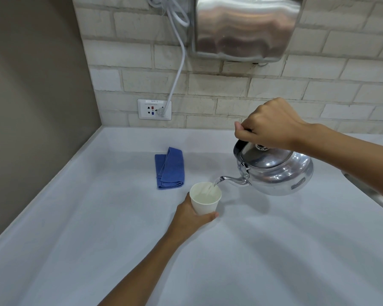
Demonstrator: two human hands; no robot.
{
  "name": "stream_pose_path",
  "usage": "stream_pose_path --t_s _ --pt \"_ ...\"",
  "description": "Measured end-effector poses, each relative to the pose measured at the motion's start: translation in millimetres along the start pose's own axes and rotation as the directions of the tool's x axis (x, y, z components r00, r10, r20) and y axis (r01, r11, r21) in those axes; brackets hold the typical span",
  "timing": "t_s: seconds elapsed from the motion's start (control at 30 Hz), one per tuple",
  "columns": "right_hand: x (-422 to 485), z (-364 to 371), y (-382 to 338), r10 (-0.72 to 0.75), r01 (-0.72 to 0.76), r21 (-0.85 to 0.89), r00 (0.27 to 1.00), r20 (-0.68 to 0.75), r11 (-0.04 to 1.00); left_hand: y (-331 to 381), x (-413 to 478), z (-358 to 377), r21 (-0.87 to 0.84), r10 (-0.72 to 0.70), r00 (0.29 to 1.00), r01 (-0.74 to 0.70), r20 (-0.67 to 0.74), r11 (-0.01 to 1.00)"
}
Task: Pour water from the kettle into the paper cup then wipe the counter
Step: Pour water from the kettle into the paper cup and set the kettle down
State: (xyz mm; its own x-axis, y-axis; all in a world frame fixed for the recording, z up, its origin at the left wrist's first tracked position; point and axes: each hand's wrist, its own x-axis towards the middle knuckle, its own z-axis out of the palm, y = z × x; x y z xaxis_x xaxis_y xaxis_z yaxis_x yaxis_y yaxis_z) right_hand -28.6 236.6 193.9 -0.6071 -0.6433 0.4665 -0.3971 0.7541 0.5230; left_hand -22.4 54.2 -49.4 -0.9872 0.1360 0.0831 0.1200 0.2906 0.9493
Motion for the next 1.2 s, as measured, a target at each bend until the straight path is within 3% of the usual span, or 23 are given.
stream_pose_path --t_s 1.2 --pt "0.8 0.2 -0.3 -0.012 0.012 0.013 1.000 0.000 1.000 0.3 -1.2 -1.1 -0.015 0.015 1.000 -0.015 0.009 1.000"
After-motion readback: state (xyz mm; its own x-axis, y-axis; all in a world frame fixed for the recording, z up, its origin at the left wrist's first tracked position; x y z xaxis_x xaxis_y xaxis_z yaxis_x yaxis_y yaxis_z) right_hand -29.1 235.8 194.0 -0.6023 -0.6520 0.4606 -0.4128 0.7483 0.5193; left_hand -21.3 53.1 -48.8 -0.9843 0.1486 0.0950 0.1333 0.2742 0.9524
